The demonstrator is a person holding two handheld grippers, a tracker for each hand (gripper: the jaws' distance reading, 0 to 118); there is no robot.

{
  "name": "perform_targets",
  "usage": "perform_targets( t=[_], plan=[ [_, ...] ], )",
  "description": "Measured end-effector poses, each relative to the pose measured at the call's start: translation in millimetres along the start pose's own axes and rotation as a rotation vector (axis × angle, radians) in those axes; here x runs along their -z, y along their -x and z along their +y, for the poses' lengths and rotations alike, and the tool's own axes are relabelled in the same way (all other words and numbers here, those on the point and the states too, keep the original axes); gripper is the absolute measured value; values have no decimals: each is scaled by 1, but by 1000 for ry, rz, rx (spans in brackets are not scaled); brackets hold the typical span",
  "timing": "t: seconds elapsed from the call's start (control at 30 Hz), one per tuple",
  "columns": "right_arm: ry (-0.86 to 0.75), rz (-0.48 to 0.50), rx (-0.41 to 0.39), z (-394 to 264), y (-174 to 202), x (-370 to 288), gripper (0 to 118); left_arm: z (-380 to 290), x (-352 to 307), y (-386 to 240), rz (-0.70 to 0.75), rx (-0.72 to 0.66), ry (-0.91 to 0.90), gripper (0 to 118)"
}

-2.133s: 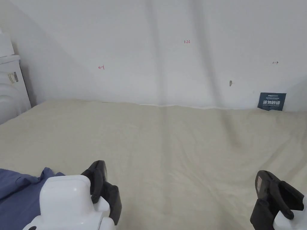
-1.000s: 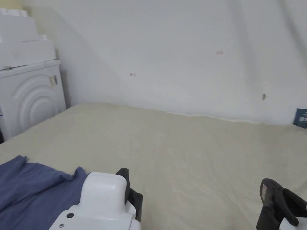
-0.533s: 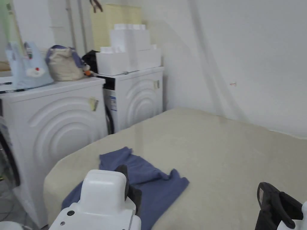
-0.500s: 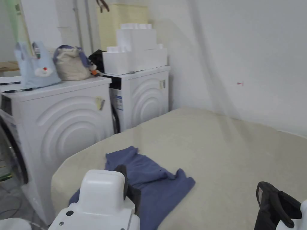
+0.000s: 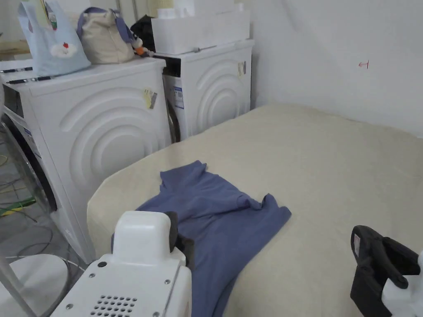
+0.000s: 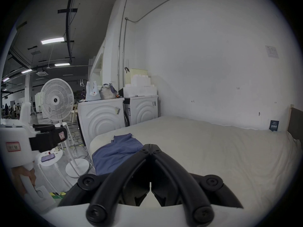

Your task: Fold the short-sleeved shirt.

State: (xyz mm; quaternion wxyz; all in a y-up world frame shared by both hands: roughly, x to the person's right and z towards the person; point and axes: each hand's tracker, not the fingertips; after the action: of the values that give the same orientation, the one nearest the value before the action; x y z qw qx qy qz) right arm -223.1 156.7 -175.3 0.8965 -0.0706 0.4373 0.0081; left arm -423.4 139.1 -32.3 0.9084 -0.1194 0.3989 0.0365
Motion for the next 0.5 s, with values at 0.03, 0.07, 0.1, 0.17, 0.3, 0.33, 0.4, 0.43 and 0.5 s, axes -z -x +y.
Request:
perform_targets(
  t=[0.03,0.07,0.1,0.17,0.3,0.33,0.4,0.43,0.5],
  plan=[
    [14,-9,1,-4,-3,6,0,-5,13,-2,-7,4,14,0],
    [33,-19,5,-7,-7,12,0,-9,26,-5,-13,17,51,0],
    [60,-17,9,-10,-10,18,0,-14,40,-7,-28,34,70,0],
    [96,-20,10,-13,-9,32,0,-25,71,-8,-69,11,115,0],
    [168,-37,-3,-28,-12,66,0,-54,149,-4,-166,-94,257,0],
    [189,-33,-1,-34,-13,76,0,-63,168,-6,-153,-76,303,0],
    [233,-28,3,-42,-15,92,0,-76,198,-11,-148,-50,341,0],
    [251,-26,4,-47,-17,101,0,-83,214,-12,-165,-52,372,0],
    [274,-22,-1,-53,-19,116,0,-88,239,-16,-217,-69,430,0]
  ],
)
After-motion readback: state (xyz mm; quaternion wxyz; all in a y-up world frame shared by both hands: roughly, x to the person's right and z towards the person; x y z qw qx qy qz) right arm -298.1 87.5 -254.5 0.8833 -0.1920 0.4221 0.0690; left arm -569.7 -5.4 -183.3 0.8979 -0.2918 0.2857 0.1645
